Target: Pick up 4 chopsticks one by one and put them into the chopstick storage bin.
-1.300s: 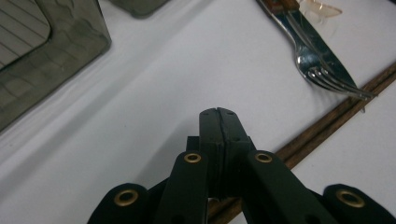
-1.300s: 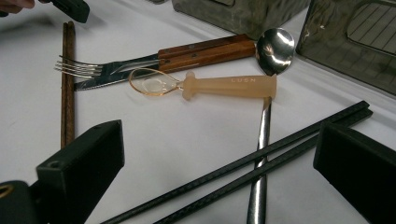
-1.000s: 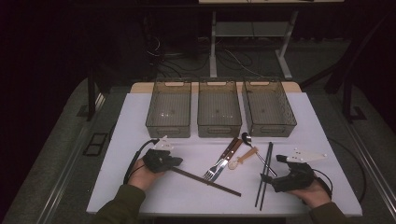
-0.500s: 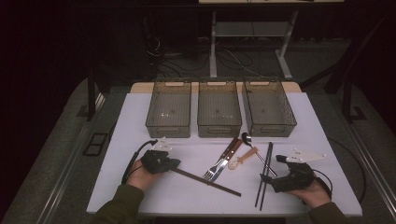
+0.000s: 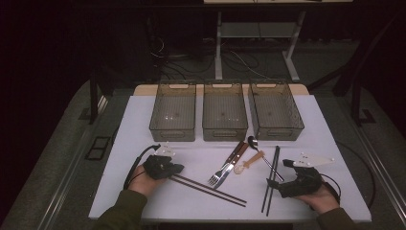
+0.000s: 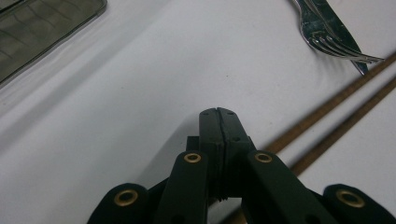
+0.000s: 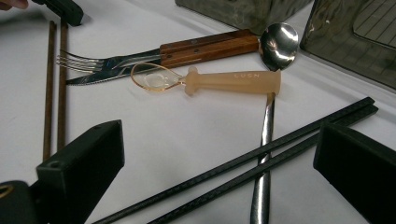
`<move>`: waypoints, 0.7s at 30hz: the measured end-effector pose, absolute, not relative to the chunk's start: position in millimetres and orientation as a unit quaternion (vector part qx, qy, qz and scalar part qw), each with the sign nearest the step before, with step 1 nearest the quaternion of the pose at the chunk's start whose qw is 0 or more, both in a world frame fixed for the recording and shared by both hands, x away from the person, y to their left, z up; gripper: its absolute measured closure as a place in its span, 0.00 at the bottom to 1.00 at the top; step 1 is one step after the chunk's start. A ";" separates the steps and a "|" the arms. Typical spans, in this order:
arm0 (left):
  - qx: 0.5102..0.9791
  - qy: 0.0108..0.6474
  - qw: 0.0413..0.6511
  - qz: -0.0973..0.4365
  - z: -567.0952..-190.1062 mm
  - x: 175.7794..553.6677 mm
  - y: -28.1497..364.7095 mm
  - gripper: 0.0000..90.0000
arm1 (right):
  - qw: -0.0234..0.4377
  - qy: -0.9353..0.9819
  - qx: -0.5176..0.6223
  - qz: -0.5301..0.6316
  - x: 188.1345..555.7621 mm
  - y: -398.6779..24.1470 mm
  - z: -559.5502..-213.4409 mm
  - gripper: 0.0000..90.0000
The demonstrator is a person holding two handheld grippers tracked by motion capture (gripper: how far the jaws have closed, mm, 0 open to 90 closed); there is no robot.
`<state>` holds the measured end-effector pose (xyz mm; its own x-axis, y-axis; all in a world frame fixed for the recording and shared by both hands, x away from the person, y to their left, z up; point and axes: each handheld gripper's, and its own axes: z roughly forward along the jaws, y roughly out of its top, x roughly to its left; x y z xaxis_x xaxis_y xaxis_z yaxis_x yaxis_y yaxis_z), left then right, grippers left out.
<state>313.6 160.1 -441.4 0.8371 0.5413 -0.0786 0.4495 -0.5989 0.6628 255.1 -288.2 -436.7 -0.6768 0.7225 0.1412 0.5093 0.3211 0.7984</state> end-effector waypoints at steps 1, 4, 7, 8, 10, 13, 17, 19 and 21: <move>0.887 0.274 0.367 0.066 -438.2 312.1 160.7 0.87 | 0.121 0.804 0.383 0.439 255.0 -288.2 -436.7 0.02; 0.877 0.251 0.407 0.055 -429.0 302.1 159.1 0.82 | 0.122 0.804 0.382 0.440 255.0 -288.5 -436.5 0.02; 0.888 0.221 0.402 0.033 -430.3 293.3 153.5 0.73 | 0.120 0.803 0.384 0.439 255.4 -288.4 -436.9 0.02; 0.890 0.216 0.401 0.022 -432.0 290.8 150.9 0.71 | 0.120 0.804 0.384 0.439 255.3 -288.3 -436.8 0.02; 0.896 0.202 0.395 0.013 -434.0 288.5 146.5 0.66 | 0.120 0.804 0.383 0.439 254.9 -288.0 -436.7 0.02; 0.902 0.185 0.390 0.000 -435.5 286.0 140.6 0.63 | 0.119 0.804 0.383 0.439 254.7 -287.9 -436.8 0.02; 0.907 0.166 0.387 -0.014 -437.1 282.0 133.6 0.59 | 0.119 0.804 0.383 0.438 254.9 -287.9 -437.0 0.02; 0.909 0.154 0.387 -0.017 -436.8 280.0 130.6 0.58 | 0.119 0.804 0.383 0.439 255.0 -287.8 -437.0 0.02; 0.911 0.145 0.385 -0.017 -436.9 277.7 127.1 0.57 | 0.119 0.805 0.382 0.438 254.8 -287.7 -437.0 0.02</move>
